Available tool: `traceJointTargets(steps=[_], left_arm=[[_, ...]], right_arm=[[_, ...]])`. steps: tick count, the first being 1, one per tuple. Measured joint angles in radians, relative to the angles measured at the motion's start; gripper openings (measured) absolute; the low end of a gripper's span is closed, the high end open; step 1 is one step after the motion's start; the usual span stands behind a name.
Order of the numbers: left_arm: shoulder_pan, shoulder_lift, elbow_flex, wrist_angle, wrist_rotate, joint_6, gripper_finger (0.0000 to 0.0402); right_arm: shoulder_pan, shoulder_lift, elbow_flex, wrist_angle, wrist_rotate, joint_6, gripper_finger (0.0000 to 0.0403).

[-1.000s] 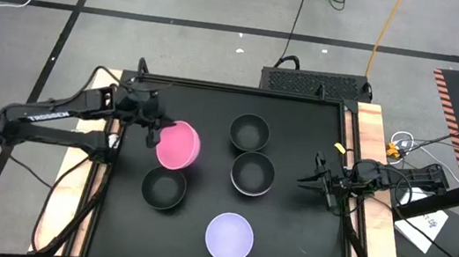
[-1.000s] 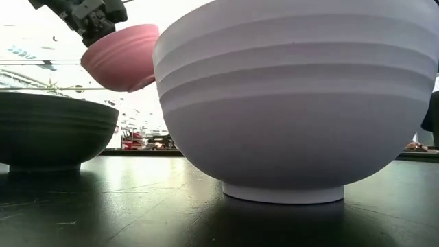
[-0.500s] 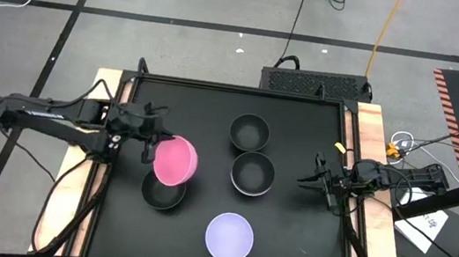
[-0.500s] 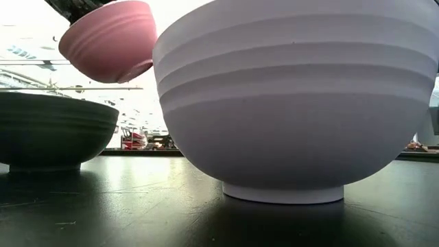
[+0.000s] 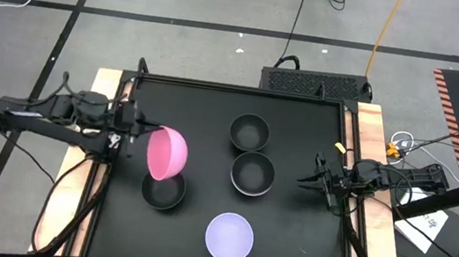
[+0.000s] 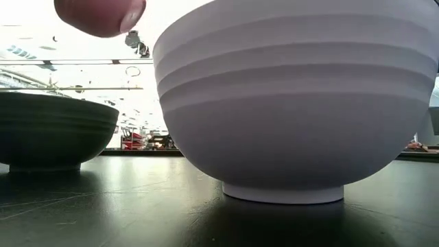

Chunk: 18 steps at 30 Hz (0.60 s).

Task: Nest bowls inside each other
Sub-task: Stack the pink bowl on top of the black bowl

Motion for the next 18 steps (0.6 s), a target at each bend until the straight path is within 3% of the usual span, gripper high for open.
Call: traceJointTargets(steps=[8, 18], left_arm=[[0.001, -0.078, -0.142, 0.103, -0.024, -0.012, 0.0005], [0.001, -0.113, -0.259, 0.305, 0.123, -0.010, 0.0005]], right_arm=[[0.000, 0.000, 0.000, 0.002, 0.000, 0.000, 0.0068], [0.000, 0.000, 0.000, 0.009, 0.000, 0.010, 0.0068]])
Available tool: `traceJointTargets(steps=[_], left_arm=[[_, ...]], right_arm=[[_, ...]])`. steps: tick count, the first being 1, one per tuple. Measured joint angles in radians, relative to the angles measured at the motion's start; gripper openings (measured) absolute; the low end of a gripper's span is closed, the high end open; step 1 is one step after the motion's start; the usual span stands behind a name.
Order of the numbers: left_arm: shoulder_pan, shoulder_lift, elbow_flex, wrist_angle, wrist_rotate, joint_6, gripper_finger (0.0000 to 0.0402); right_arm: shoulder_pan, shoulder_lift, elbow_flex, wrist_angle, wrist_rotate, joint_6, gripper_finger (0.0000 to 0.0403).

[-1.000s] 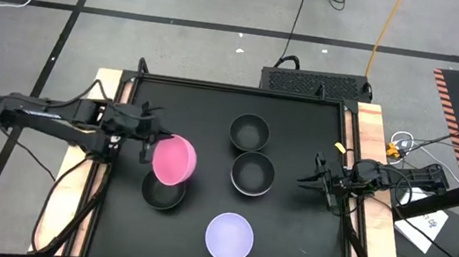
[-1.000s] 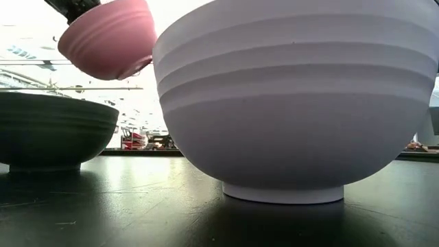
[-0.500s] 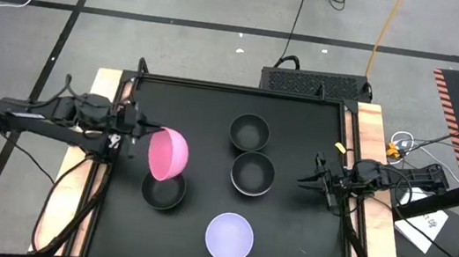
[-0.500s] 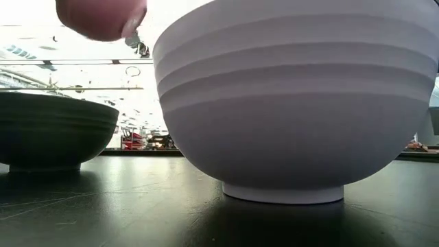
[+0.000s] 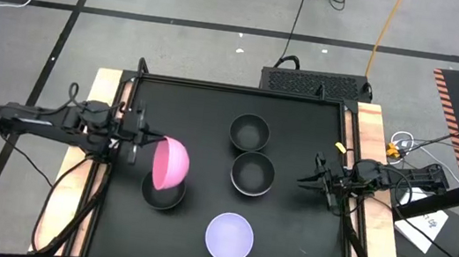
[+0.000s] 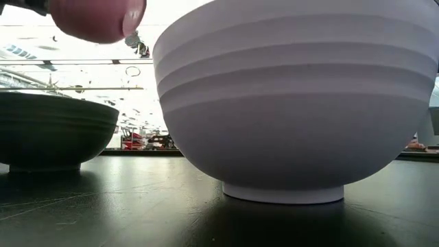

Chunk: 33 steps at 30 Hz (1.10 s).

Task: Nest bowls inside each other
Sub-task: Stack the pink bowl on top of the black bowl

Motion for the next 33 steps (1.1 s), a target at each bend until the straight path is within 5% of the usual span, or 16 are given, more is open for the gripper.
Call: traceJointTargets(steps=[14, 24, 33], left_arm=[[-0.015, 0.209, -0.034, 0.310, 0.205, 0.028, 0.0004], [-0.015, 0.318, -0.033, 0.445, 0.231, 0.004, 0.0004], [-0.025, 0.524, 0.102, 0.439, 0.293, -0.027, 0.0004]], right_arm=[[0.000, 0.000, -0.027, 0.064, 0.002, -0.010, 0.0068], [-0.001, 0.007, -0.093, 0.165, 0.001, 0.005, 0.0068], [0.000, 0.007, -0.094, 0.170, -0.001, -0.013, 0.0068]])
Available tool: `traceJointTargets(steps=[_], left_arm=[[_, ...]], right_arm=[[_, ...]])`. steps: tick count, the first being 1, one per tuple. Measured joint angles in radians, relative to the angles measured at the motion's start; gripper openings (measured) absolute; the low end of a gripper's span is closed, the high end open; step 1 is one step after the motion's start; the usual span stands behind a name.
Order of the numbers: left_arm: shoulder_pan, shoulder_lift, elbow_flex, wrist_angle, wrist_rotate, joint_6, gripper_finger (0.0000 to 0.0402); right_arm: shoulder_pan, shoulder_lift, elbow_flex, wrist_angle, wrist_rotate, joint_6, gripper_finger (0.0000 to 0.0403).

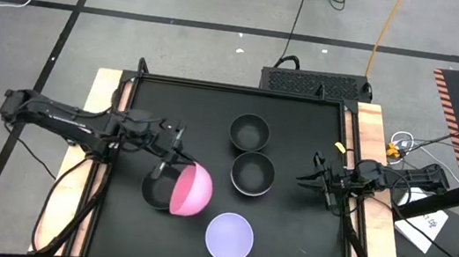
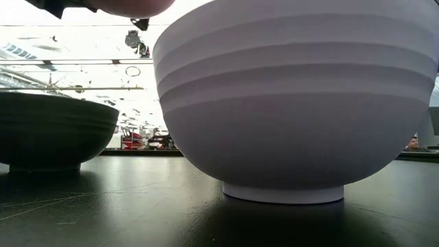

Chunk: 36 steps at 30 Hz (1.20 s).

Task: Nest bowls inside each other
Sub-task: Stack the pink bowl on top of the black bowl

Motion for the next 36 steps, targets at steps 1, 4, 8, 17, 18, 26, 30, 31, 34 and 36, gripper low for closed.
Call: traceJointTargets(steps=[1, 4, 8, 17, 18, 26, 30, 31, 34, 36], left_arm=[[-0.003, 0.027, 0.023, -0.010, 0.001, 0.001, 0.0004], [-0.009, 0.102, 0.087, -0.031, 0.007, 0.006, 0.0004], [-0.009, 0.193, 0.152, -0.055, 0.029, 0.005, 0.0004], [0.018, 0.270, 0.261, -0.122, 0.003, 0.023, 0.0005], [0.029, 0.270, 0.269, -0.133, 0.001, 0.025, 0.0004], [0.140, 0.271, 0.308, -0.169, 0.008, 0.044, 0.0004], [0.199, 0.290, 0.310, -0.144, 0.035, 0.038, 0.0004], [0.218, 0.301, 0.311, -0.133, 0.052, 0.034, 0.0004], [0.265, 0.356, 0.352, -0.141, 0.121, 0.022, 0.0004], [0.282, 0.402, 0.402, -0.163, 0.148, 0.012, 0.0004]], right_arm=[[0.000, 0.000, 0.000, 0.000, 0.000, 0.000, 0.0068], [0.000, 0.000, 0.000, 0.000, 0.000, 0.000, 0.0068], [0.000, 0.000, 0.000, 0.001, -0.003, -0.001, 0.0068], [0.000, 0.000, 0.000, 0.006, -0.048, 0.002, 0.0068], [0.000, 0.000, 0.000, 0.006, -0.051, 0.002, 0.0068], [0.000, 0.000, 0.000, 0.006, -0.051, -0.005, 0.0068], [0.000, 0.000, 0.000, 0.006, -0.051, -0.005, 0.0068], [0.000, 0.000, 0.000, 0.006, -0.051, -0.005, 0.0068], [0.000, 0.000, 0.000, 0.006, -0.051, -0.010, 0.0068], [0.000, 0.001, 0.000, 0.007, -0.050, -0.013, 0.0068]])
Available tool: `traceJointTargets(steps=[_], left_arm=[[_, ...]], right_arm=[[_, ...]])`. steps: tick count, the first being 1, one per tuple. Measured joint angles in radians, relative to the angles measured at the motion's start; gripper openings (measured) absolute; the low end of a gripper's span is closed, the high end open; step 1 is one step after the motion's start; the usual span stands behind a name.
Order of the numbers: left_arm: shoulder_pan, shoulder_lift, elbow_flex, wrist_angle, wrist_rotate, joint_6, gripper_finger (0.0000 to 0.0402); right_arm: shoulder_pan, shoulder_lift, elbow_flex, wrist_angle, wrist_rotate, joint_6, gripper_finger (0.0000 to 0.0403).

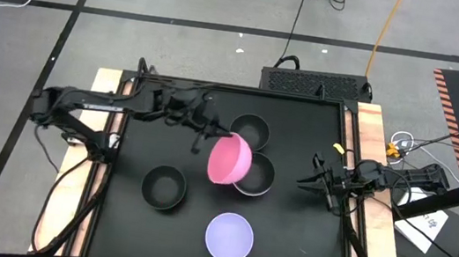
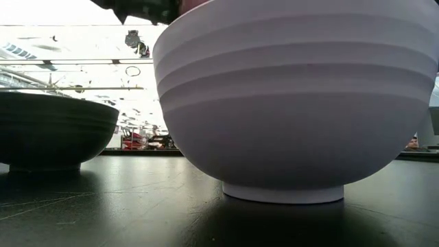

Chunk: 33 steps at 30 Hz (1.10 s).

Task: Nest bowls inside each other
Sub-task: Stack the pink bowl on top of the black bowl

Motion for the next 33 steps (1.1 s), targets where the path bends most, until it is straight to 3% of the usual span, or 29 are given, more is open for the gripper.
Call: traceJointTargets(steps=[19, 27, 33], left_arm=[[-0.012, 0.493, 0.526, -0.393, 0.007, 0.092, 0.0004], [-0.004, 0.612, 0.732, -0.633, -0.050, 0.123, 0.0004], [-0.005, 0.635, 0.773, -0.709, -0.050, 0.124, 0.0004]], right_arm=[[0.000, 0.004, 0.000, -0.003, 0.002, -0.030, 0.0068], [0.000, 0.003, 0.000, -0.002, 0.002, -0.059, 0.0068], [0.000, -0.002, 0.000, 0.001, -0.022, -0.067, 0.0068]])
